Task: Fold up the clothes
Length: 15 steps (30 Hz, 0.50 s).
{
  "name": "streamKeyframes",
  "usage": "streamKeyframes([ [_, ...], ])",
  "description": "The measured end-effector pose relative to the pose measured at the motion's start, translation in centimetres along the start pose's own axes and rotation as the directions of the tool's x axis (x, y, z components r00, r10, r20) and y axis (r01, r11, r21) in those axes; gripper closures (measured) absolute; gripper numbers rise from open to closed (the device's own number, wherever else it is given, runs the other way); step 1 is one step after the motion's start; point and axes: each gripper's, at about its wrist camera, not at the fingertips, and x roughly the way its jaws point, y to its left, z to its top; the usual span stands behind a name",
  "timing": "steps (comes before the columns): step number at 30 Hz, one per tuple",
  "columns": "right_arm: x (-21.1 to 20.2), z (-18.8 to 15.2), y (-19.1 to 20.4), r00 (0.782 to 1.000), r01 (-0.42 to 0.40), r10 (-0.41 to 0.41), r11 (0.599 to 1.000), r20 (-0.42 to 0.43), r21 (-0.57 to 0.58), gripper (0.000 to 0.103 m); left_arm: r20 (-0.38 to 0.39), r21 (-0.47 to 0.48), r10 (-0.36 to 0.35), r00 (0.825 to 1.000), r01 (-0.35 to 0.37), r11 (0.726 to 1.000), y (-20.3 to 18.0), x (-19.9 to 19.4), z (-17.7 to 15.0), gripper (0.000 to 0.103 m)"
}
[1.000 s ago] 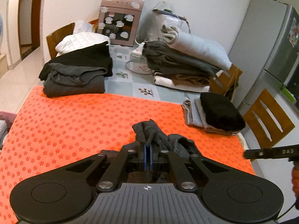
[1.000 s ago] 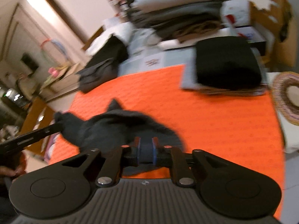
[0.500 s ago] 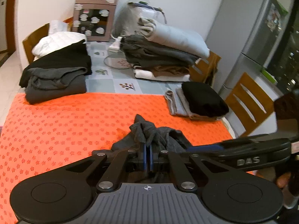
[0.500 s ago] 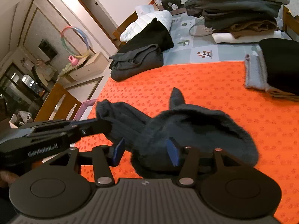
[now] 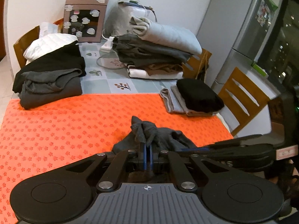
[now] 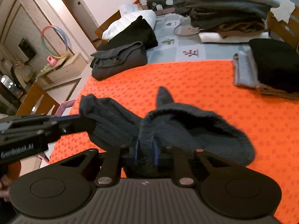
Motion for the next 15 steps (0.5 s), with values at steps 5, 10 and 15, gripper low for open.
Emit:
streamKeyframes([
  [5,-2.7,0.5,-2.0,0.999,0.024,-0.024,1.0,0.035,0.001,0.098,0.047,-0.026,0.042,0.998,-0.041,0.999,0.0,-0.7,0.8,0.097],
  [10,-6.5,1.7,-4.8,0.993,0.062,-0.062,0.998,0.096,0.005,0.098,0.106,-0.07,0.118,0.987,-0.111,0.991,0.3,-2.1,2.4,0.097],
  [15,-10.8,2.9,-8.6,0.985,0.07,-0.077,0.996,0.156,0.052,0.099,0.15,-0.129,0.179,0.972,-0.161,0.979,0.7,-4.3,4.1,0.097],
])
